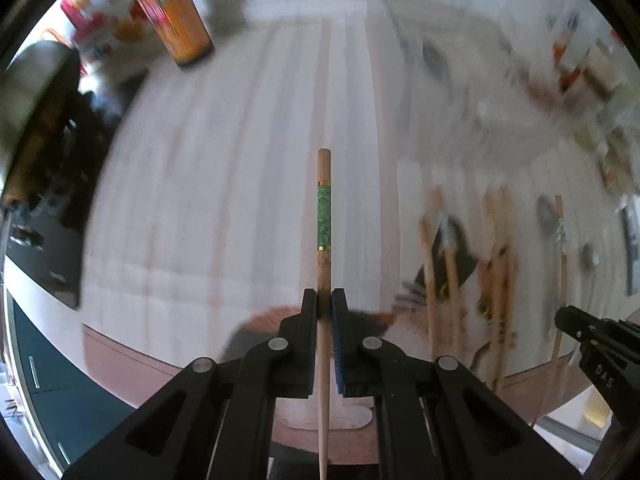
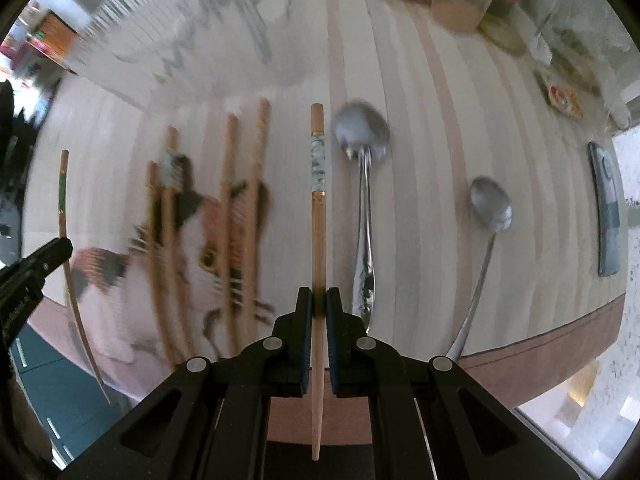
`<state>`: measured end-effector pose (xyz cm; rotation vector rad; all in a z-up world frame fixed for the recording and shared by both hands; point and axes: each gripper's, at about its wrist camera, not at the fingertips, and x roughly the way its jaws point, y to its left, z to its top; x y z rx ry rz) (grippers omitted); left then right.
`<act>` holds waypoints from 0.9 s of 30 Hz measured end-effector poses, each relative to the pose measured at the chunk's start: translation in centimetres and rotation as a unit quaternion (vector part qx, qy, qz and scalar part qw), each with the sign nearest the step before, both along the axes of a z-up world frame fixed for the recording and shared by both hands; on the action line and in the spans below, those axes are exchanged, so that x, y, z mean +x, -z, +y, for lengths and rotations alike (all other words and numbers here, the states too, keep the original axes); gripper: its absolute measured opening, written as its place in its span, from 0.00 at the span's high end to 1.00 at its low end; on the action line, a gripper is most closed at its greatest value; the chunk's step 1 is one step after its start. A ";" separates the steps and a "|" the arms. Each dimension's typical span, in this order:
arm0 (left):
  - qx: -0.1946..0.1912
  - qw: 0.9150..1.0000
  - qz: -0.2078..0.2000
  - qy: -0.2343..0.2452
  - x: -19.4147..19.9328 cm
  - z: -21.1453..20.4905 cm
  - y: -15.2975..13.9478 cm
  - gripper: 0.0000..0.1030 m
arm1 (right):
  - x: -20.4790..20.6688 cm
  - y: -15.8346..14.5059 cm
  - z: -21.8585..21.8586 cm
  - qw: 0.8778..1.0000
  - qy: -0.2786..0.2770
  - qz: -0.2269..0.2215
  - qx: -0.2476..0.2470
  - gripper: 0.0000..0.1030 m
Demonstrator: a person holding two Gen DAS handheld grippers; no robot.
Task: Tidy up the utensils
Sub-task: 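Carry both chopsticks into the basket and open both tools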
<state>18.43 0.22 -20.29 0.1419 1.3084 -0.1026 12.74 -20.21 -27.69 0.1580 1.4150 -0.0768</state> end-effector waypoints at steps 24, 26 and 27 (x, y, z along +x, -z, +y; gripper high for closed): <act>-0.131 0.989 -0.055 0.035 15.5 -5.5 -16.2 0.96 | 18.0 -17.3 -3.3 0.985 0.002 -0.158 0.068 0.93; -0.132 0.990 -0.034 0.033 17.5 -6.4 -14.8 0.96 | 20.6 -16.2 -3.4 0.988 0.005 -0.141 0.068 0.93; -0.129 0.991 -0.024 0.032 18.4 -6.8 -14.1 0.96 | 21.5 -15.5 -3.4 0.989 0.008 -0.133 0.069 0.93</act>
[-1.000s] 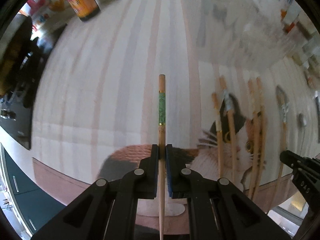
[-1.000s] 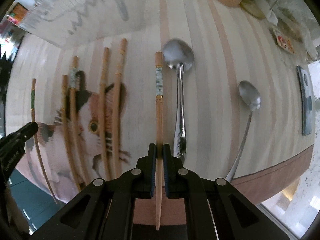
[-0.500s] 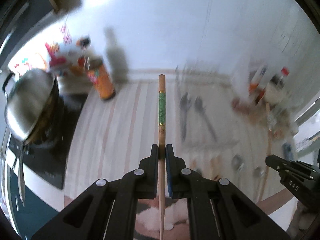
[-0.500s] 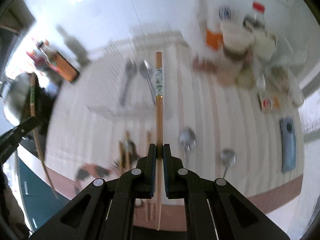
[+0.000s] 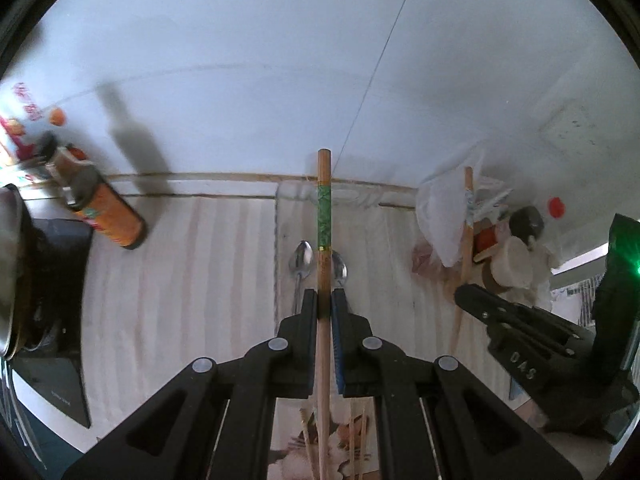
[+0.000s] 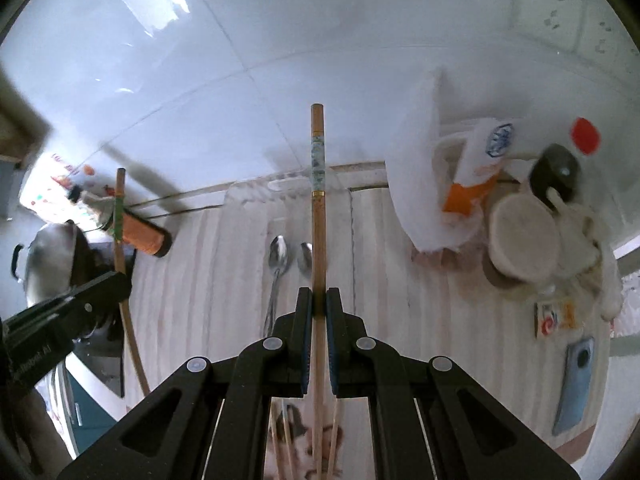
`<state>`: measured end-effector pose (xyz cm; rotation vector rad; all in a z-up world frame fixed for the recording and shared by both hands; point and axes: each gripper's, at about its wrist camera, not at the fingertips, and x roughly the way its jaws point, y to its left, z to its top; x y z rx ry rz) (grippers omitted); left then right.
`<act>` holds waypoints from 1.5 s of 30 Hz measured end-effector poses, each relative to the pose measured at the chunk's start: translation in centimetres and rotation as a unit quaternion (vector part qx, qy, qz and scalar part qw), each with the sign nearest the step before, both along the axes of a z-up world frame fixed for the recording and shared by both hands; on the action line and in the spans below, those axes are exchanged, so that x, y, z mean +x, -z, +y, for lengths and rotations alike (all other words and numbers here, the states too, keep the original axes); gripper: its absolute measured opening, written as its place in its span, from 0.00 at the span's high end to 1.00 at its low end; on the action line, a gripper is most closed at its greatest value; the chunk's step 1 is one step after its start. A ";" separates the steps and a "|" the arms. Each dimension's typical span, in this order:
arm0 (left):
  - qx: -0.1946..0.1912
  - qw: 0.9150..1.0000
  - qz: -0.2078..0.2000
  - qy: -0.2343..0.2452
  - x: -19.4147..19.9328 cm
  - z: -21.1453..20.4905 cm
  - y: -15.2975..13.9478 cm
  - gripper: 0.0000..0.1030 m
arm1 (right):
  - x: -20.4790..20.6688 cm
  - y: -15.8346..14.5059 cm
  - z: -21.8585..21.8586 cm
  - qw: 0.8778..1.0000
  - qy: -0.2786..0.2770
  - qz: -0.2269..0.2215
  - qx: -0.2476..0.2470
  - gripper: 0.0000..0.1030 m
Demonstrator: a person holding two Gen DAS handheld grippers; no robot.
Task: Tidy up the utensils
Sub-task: 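Carry both chopsticks into the basket and open both tools, then grasp a gold-banded chopstick with the left tool while the right tool grasps another chopstick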
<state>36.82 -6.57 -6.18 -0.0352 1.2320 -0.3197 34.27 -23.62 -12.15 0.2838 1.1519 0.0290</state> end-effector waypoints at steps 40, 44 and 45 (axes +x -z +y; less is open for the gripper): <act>0.132 0.989 -0.013 -0.061 -12.5 4.7 11.2 0.02 | -13.3 8.0 -3.4 0.996 0.081 0.021 0.002 0.74; 0.109 0.992 0.066 -0.028 -14.9 3.2 16.0 0.30 | -15.2 11.0 -3.4 0.995 0.080 0.055 0.007 0.74; 0.105 0.990 0.088 -0.019 -15.4 2.7 17.4 0.39 | -15.4 11.6 -3.3 0.995 0.080 0.062 0.008 0.74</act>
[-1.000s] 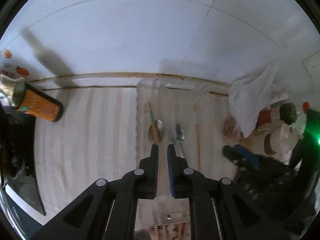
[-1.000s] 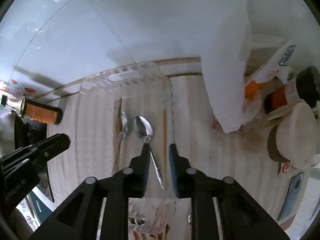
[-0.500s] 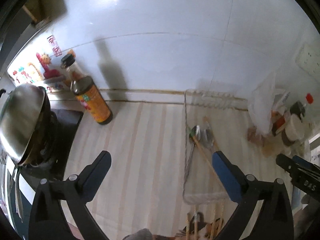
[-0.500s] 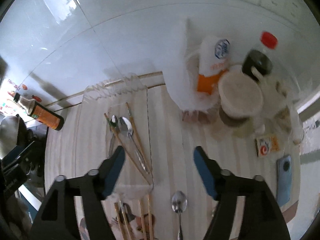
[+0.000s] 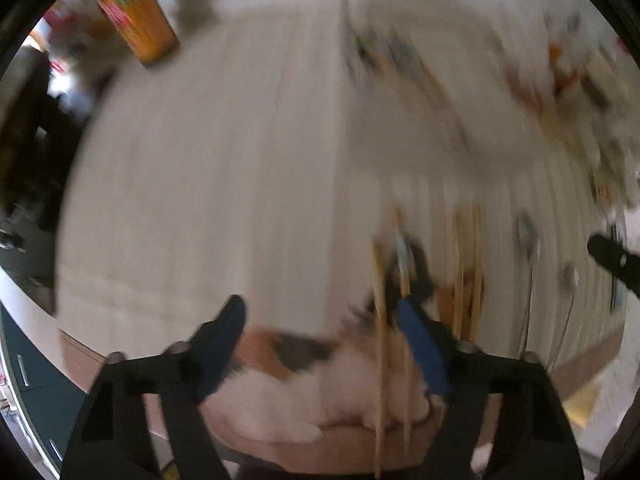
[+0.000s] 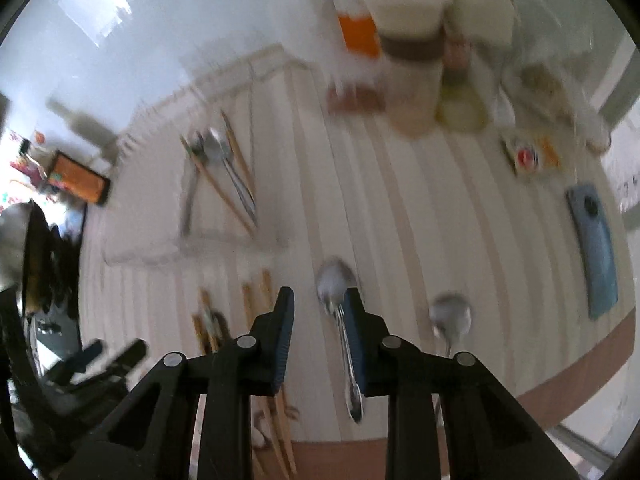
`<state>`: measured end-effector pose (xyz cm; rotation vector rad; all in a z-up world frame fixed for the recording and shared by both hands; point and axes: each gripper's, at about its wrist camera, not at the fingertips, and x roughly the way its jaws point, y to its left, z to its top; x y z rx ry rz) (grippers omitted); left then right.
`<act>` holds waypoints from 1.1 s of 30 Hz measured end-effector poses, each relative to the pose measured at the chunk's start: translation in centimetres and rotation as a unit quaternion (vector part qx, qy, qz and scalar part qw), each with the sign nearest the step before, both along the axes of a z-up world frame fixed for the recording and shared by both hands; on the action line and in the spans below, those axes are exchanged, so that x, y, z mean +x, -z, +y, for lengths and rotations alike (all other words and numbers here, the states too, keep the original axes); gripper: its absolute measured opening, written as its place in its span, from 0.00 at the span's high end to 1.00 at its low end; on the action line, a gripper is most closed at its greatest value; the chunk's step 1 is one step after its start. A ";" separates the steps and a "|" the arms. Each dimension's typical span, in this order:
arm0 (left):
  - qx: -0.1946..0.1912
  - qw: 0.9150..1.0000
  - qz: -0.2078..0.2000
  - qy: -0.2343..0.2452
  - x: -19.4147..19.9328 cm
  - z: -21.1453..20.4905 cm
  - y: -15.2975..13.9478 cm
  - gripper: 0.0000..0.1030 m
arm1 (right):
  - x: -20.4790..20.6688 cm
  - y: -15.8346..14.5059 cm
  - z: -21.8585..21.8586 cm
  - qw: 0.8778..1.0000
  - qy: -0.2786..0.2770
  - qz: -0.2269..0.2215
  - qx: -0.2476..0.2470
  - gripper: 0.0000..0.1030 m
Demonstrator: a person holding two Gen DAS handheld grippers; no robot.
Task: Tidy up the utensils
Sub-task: 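Grasp a gold-banded chopstick with the left tool while the right tool grasps another chopstick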
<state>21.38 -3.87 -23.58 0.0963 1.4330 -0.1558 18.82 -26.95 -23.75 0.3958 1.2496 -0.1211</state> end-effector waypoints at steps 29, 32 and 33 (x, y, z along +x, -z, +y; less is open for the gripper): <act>0.037 0.999 0.026 0.006 -0.4 0.7 2.8 0.96 | -3.0 8.5 7.1 0.986 -0.112 0.114 -0.051 0.94; 0.035 0.999 0.027 0.005 -0.6 1.2 3.2 0.96 | -3.7 8.6 6.6 0.984 -0.118 0.120 -0.059 0.94; 0.035 0.999 0.027 0.005 -0.6 1.2 3.2 0.96 | -3.7 8.6 6.5 0.983 -0.119 0.123 -0.061 0.94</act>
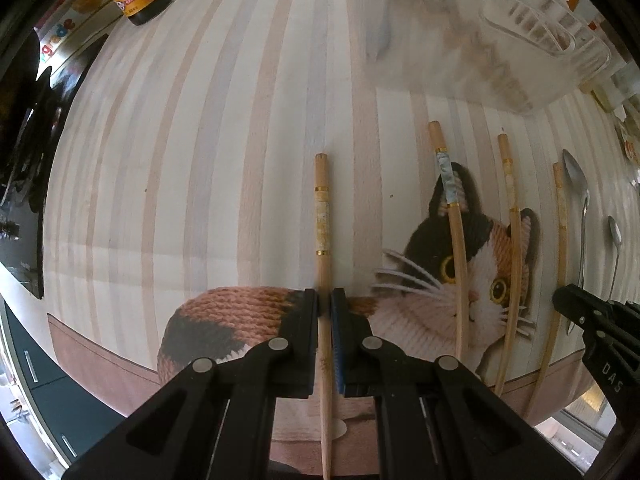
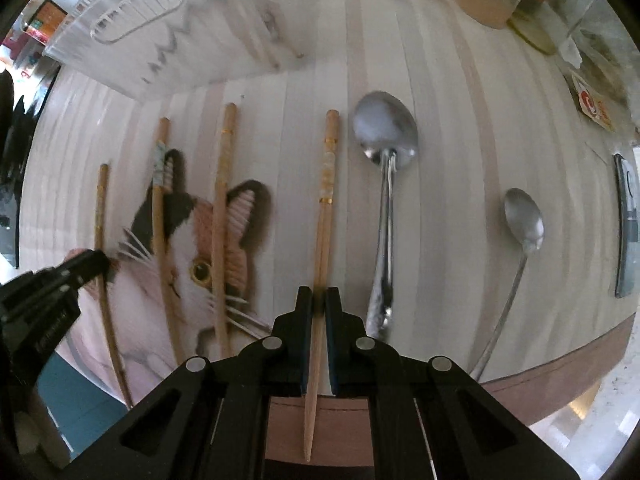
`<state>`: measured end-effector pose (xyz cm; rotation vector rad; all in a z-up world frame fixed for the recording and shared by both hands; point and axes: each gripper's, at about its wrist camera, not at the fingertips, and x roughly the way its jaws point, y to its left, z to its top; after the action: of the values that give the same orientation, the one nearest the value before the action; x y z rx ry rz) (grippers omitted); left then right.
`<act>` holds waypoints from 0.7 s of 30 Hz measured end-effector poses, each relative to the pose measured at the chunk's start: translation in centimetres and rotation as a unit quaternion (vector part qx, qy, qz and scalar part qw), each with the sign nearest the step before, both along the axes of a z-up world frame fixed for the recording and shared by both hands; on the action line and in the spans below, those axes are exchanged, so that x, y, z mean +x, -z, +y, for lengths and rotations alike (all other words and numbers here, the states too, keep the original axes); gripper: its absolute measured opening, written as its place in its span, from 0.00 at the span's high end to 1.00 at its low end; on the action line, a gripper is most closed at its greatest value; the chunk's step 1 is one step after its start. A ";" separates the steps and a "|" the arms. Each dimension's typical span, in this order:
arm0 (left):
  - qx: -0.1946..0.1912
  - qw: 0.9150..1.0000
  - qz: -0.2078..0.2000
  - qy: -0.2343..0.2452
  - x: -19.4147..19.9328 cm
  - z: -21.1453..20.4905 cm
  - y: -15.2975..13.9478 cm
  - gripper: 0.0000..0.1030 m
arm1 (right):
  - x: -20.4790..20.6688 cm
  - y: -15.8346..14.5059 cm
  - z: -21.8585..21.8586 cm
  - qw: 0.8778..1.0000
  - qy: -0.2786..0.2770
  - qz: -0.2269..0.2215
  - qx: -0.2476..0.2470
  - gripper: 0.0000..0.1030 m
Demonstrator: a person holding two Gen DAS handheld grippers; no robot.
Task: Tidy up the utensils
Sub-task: 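Grasp a gold-banded chopstick with the left tool while the right tool grasps another chopstick, then carry both chopsticks over the basket and lower them in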
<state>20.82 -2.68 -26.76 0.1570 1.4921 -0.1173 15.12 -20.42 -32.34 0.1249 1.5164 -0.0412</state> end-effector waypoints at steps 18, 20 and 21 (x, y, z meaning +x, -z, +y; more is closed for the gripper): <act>-0.007 1.000 0.012 0.005 -1.7 1.3 0.4 0.95 | -1.1 0.1 0.6 1.000 -0.019 0.019 -0.015 0.68; -0.007 1.000 0.010 0.004 -2.0 1.2 0.5 0.95 | -1.3 0.1 1.1 0.999 -0.020 0.013 -0.029 0.66; -0.006 1.000 0.009 0.005 -2.3 1.2 0.5 0.95 | -1.4 0.1 1.3 0.999 -0.020 0.009 -0.035 0.66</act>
<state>18.53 -1.50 -27.24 0.1540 1.5087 -0.1370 13.70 -19.11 -32.39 0.0376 1.5333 -0.0632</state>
